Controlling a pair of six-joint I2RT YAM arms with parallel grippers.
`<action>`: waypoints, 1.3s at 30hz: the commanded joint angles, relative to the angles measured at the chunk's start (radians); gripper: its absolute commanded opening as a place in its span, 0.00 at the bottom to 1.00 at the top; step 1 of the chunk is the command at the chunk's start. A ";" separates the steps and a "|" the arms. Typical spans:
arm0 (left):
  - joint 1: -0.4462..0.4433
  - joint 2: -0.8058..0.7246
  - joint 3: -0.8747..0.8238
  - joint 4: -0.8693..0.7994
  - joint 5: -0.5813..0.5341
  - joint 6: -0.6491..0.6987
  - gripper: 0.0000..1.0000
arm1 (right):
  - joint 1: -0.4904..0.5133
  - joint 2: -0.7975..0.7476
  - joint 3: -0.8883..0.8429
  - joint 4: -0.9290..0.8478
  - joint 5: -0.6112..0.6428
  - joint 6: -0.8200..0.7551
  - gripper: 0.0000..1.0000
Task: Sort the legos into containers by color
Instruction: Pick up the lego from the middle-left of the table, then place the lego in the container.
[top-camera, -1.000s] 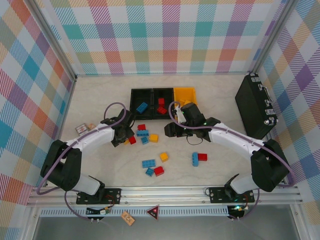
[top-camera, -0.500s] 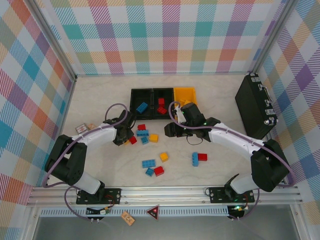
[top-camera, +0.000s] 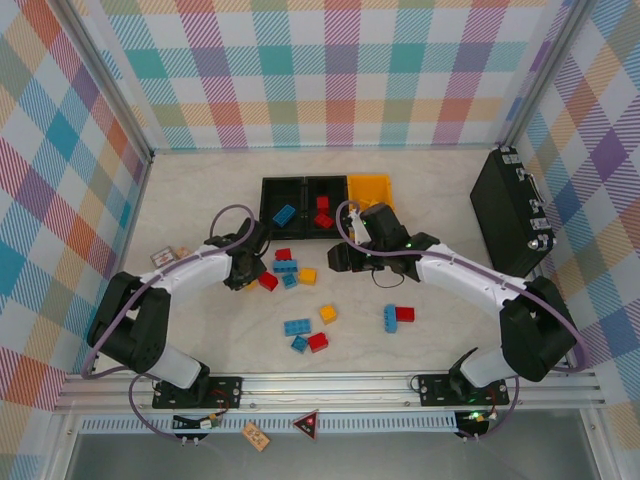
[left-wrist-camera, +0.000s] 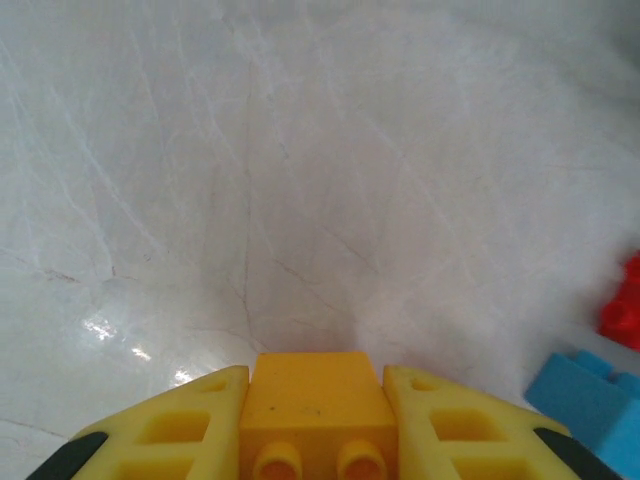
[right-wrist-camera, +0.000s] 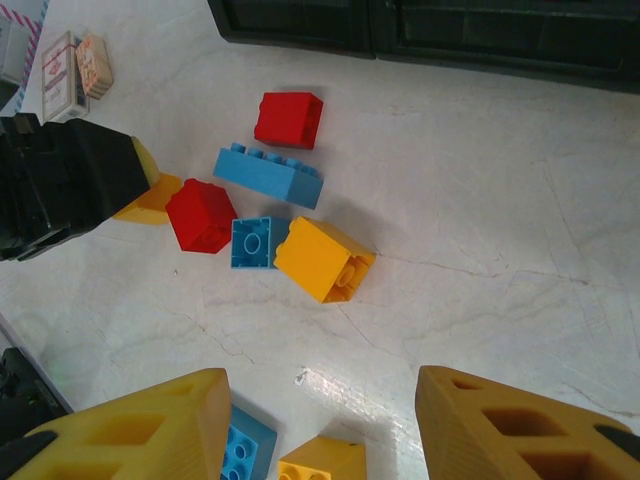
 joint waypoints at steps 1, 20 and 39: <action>0.011 -0.035 0.069 -0.038 0.027 0.049 0.26 | -0.003 0.012 0.041 -0.017 0.027 -0.019 0.52; -0.146 0.236 0.529 0.000 0.181 0.162 0.26 | -0.168 -0.118 0.008 -0.138 0.125 0.038 0.52; -0.262 0.650 1.079 -0.056 0.325 0.237 0.26 | -0.267 -0.240 -0.088 -0.189 0.202 0.115 0.53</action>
